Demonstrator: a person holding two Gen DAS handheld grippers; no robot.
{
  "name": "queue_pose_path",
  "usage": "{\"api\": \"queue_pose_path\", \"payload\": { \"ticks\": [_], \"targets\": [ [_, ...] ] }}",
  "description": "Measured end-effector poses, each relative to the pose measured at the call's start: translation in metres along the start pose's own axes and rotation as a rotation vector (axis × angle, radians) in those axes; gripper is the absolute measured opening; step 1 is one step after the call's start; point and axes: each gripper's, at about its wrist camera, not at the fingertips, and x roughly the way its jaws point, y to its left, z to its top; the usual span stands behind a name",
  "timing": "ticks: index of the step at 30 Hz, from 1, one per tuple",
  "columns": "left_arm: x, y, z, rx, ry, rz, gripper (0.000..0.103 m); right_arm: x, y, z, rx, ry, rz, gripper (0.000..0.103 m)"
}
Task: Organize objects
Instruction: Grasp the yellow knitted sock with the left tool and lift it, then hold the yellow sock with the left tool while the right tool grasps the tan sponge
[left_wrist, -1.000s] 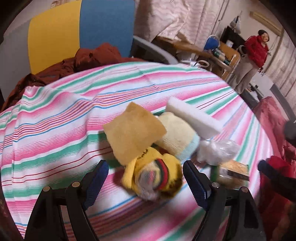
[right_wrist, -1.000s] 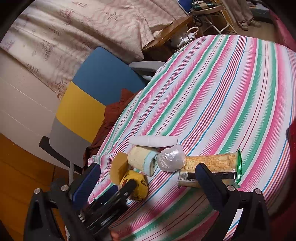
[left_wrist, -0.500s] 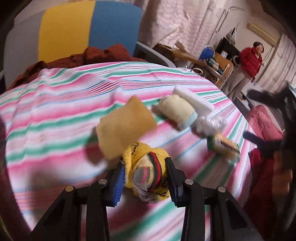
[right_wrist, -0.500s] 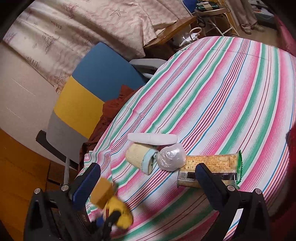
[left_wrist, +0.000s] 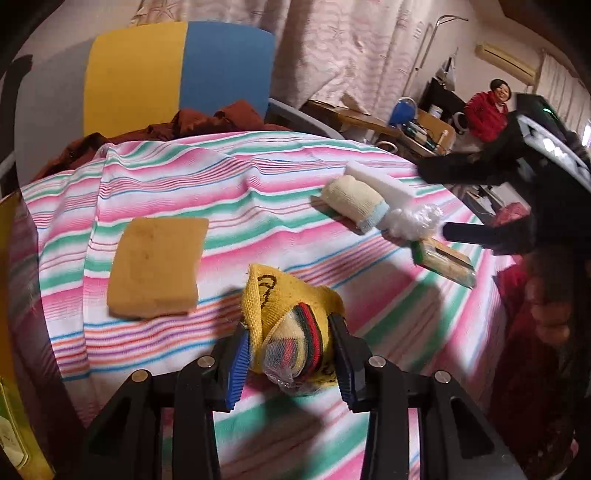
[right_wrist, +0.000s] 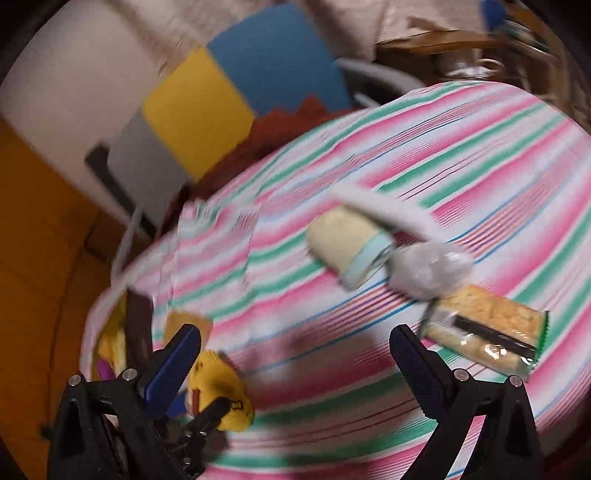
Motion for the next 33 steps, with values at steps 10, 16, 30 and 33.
{"api": "queue_pose_path", "payload": {
  "ticks": [10,16,30,33],
  "targets": [
    [-0.035,-0.008,-0.032,0.100,-0.003,0.000,0.040,0.024,0.009,-0.011,-0.079,0.126,-0.020,0.103],
    [-0.039,-0.011,-0.038,0.138,-0.006,0.013,0.040,0.040,0.022,-0.016,-0.131,0.193,-0.048,0.103],
    [-0.088,-0.018,-0.061,0.215,-0.016,-0.005,0.039,0.081,0.118,-0.014,-0.194,0.261,0.090,0.103],
    [-0.098,-0.011,-0.068,0.201,-0.018,0.010,0.038,0.101,0.137,-0.013,-0.189,0.289,0.075,0.103]
  ]
}}
